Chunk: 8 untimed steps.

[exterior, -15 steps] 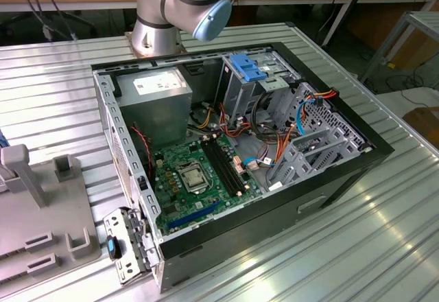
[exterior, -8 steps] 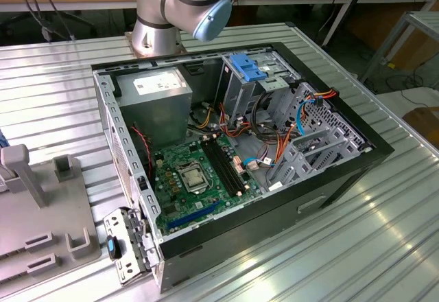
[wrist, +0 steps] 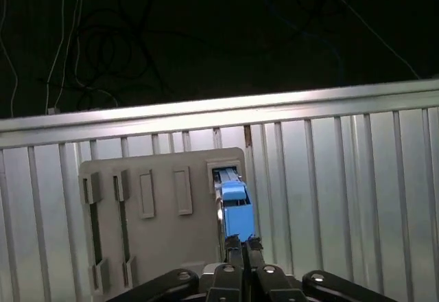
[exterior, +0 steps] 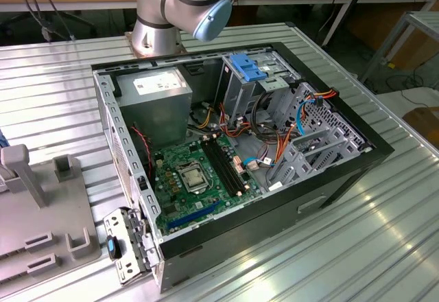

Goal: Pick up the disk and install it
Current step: 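Pick up the disk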

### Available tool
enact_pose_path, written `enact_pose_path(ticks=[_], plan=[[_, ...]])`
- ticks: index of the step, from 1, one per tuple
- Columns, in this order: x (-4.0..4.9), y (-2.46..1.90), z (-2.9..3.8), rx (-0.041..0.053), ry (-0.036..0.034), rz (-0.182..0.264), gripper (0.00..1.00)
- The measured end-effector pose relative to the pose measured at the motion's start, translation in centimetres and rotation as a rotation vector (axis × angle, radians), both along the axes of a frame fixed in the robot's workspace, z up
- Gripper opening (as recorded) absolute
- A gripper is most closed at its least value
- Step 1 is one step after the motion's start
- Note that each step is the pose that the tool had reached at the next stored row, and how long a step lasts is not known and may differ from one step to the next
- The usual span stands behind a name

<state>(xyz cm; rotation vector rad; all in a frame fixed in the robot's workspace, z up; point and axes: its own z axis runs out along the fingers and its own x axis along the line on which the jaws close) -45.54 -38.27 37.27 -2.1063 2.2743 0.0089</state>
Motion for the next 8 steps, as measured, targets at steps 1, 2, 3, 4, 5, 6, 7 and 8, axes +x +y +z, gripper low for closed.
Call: enact_pose_path(ticks=[1, 2, 3, 4, 5, 6, 7, 8], plan=[[0.00, -0.01, -0.01, 0.0000, 0.0000, 0.014, 0.24], [0.00, -0.01, -0.03, 0.0000, 0.0000, 0.028, 0.24], [0.00, -0.01, -0.06, 0.0000, -0.0001, 0.044, 0.30], [0.00, -0.02, -0.09, 0.0000, 0.0000, 0.067, 0.36], [-0.01, -0.02, -0.12, 0.0001, -0.0001, 0.082, 0.36], [-0.01, -0.07, -0.82, 0.0008, 0.0073, 0.118, 0.55], [-0.02, -0.09, -2.14, 0.0023, 0.0154, 0.118, 0.55], [-0.14, -0.07, -3.20, 0.0026, 0.0154, 0.118, 0.55]])
